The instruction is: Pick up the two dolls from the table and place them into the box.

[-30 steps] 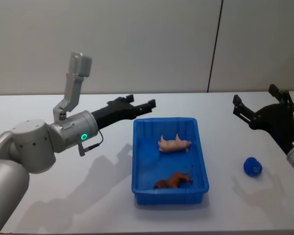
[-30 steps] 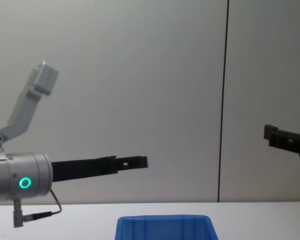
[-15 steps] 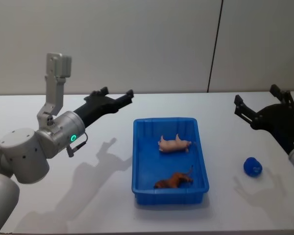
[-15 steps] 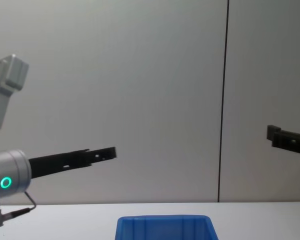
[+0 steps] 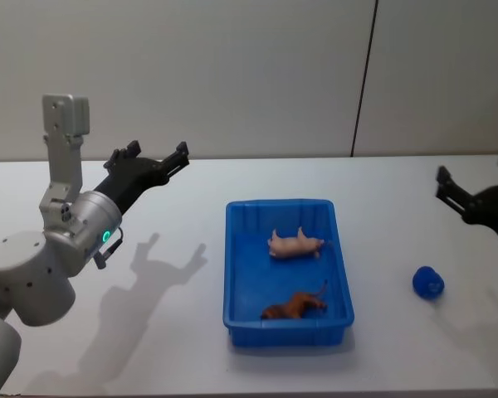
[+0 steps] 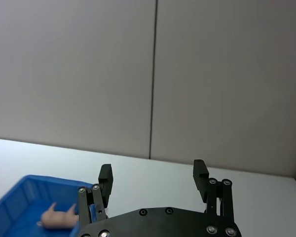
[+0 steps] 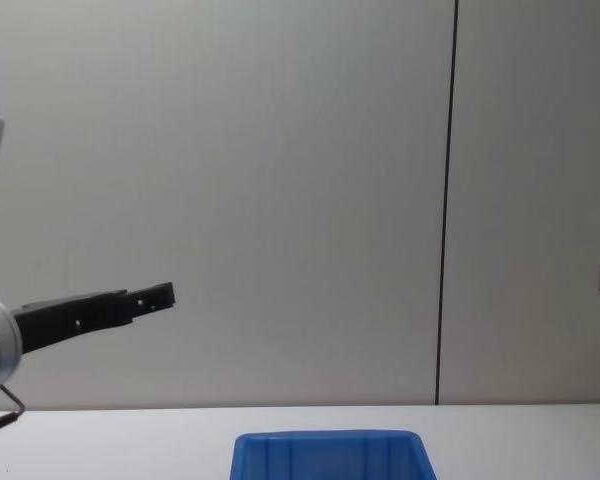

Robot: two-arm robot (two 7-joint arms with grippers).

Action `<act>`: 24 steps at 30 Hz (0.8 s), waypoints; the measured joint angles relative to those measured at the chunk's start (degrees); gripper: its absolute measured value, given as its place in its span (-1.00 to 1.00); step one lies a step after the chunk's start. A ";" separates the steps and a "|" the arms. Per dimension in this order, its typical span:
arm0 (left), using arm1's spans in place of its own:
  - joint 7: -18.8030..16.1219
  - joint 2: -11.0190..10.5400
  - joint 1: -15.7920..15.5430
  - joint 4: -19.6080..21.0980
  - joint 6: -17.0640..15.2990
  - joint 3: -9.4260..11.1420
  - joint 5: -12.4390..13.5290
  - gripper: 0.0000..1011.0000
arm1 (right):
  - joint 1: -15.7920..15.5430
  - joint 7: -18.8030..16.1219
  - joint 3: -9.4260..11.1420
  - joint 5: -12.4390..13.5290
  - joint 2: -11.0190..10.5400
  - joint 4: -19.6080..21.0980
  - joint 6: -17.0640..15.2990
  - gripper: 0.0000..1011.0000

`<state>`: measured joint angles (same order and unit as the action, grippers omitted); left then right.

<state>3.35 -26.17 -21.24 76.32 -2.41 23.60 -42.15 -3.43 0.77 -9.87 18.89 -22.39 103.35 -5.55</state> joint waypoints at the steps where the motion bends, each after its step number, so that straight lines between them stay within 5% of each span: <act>1: -0.39 -0.07 0.14 0.13 0.14 -0.05 0.04 0.98 | -0.21 0.33 0.18 0.18 -0.18 0.13 -0.35 0.98; 24: -5.29 -0.89 1.71 2.00 2.26 -0.46 0.57 0.98 | -3.24 5.52 2.37 4.39 -1.59 0.65 -14.50 0.98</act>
<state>-1.94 -27.06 -19.53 78.32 -0.15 23.13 -41.58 -6.68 6.30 -7.50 23.28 -23.98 104.00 -20.05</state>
